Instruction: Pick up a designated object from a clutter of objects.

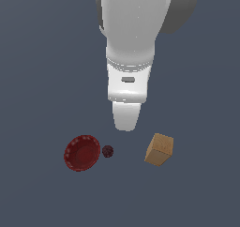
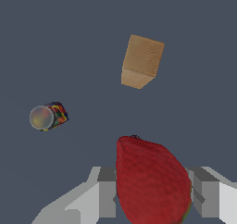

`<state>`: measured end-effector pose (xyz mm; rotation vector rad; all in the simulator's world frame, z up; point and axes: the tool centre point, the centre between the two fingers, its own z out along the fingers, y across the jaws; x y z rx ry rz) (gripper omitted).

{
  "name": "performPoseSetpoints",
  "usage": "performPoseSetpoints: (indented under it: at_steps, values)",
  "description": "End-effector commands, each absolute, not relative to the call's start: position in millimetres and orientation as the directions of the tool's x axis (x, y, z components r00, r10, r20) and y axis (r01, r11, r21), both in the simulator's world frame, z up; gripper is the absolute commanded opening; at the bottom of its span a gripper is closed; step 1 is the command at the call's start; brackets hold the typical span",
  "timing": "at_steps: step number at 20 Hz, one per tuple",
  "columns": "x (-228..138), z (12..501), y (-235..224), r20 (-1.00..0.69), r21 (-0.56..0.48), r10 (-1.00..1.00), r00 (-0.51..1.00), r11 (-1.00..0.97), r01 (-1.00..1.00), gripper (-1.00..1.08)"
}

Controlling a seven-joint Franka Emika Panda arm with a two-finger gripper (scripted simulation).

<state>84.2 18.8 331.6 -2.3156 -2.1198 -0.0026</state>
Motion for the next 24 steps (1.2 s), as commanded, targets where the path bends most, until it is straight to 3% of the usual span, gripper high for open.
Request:
performPoseSetpoints:
  at_steps: [1, 12, 24]
  values:
    - [93, 347, 10, 0.002, -0.001, 0.996, 0.088, -0.088, 0.996, -1.0]
    - [119, 392, -14, 0.0, 0.0, 0.996, 0.09, -0.09, 0.996, -1.0]
    - [127, 404, -20, 0.0, 0.0, 0.996, 0.089, -0.089, 0.996, -1.0]
